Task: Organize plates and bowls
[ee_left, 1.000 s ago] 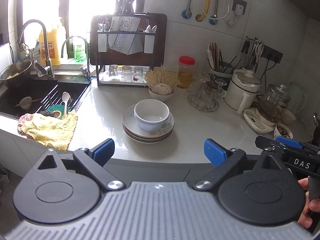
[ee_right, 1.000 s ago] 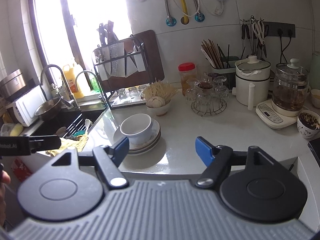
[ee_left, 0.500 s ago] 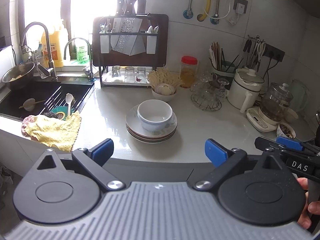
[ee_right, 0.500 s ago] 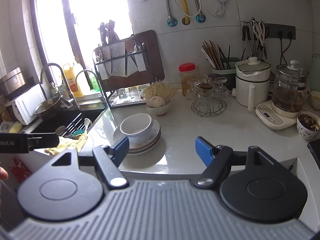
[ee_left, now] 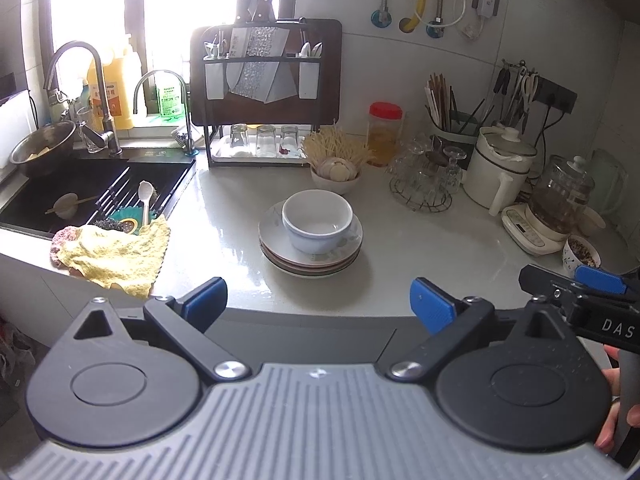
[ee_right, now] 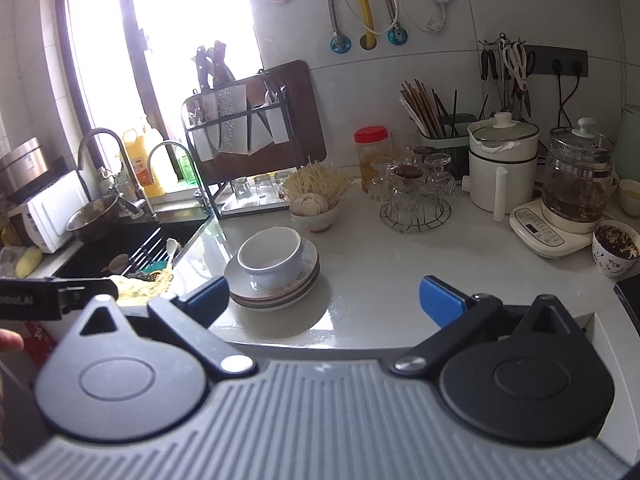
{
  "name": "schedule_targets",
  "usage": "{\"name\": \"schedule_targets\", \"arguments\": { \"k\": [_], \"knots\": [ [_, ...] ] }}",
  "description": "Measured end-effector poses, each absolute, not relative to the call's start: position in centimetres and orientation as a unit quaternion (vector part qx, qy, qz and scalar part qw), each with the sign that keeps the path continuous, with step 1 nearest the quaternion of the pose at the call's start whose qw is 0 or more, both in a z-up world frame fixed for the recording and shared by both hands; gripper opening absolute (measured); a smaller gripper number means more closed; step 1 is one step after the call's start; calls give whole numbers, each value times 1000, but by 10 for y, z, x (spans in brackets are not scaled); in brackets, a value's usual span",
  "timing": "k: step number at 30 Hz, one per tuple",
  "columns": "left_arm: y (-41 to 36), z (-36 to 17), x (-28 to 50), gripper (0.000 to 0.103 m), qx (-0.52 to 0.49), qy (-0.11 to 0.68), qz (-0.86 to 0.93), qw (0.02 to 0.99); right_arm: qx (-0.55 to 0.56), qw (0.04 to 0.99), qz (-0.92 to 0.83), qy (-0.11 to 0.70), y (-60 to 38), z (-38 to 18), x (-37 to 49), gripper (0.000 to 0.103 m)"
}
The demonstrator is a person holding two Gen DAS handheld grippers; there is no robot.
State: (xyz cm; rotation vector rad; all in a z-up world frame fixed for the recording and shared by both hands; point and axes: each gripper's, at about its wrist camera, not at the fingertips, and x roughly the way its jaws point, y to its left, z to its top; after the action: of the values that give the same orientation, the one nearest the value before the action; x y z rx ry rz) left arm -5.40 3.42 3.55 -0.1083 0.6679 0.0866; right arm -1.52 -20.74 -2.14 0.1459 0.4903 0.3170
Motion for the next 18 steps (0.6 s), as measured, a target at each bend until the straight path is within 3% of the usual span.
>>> {"name": "schedule_targets", "arguments": {
  "k": [18],
  "knots": [
    [32,32,-53,101,-63,331,44,941,67,954,163,243,-209,-22,-16,103]
  ]
}}
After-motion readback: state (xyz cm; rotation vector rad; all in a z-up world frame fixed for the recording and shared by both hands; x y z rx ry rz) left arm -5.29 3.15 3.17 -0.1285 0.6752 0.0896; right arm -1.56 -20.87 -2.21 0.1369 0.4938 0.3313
